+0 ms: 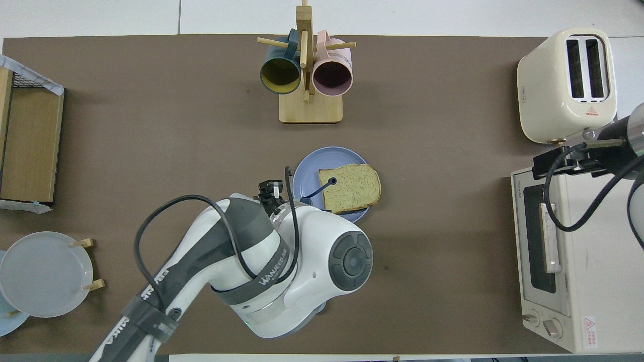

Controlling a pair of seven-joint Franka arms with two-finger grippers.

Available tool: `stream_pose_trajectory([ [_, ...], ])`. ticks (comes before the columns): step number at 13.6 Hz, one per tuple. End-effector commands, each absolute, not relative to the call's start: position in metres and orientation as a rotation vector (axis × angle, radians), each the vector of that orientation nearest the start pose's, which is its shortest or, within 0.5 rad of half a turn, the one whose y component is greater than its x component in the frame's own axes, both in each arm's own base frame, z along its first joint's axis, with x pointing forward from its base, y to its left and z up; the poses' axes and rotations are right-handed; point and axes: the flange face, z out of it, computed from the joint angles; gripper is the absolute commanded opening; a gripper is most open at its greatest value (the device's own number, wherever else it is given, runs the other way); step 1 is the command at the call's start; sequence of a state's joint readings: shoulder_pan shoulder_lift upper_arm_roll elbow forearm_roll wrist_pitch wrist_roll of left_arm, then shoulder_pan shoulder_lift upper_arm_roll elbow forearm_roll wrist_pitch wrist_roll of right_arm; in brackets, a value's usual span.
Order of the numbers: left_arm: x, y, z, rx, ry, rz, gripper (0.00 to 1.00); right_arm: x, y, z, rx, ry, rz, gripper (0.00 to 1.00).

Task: Put bread on plate and add seasoning

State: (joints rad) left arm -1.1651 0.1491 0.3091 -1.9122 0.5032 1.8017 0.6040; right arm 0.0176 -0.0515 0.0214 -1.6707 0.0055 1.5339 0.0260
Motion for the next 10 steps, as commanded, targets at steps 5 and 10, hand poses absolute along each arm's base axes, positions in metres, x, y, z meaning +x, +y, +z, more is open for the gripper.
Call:
stream_pose_trajectory([
  [5, 0.38, -0.467, 0.36, -1.455, 1.653, 0.359, 0.0, 0.536, 0.0, 0.608, -3.142, 0.053, 0.096, 1.0],
  [10, 0.392, -0.457, 0.364, -1.306, 1.537, 0.368, 0.0, 0.534, 0.004, 0.603, -3.14, 0.044, 0.151, 1.0],
])
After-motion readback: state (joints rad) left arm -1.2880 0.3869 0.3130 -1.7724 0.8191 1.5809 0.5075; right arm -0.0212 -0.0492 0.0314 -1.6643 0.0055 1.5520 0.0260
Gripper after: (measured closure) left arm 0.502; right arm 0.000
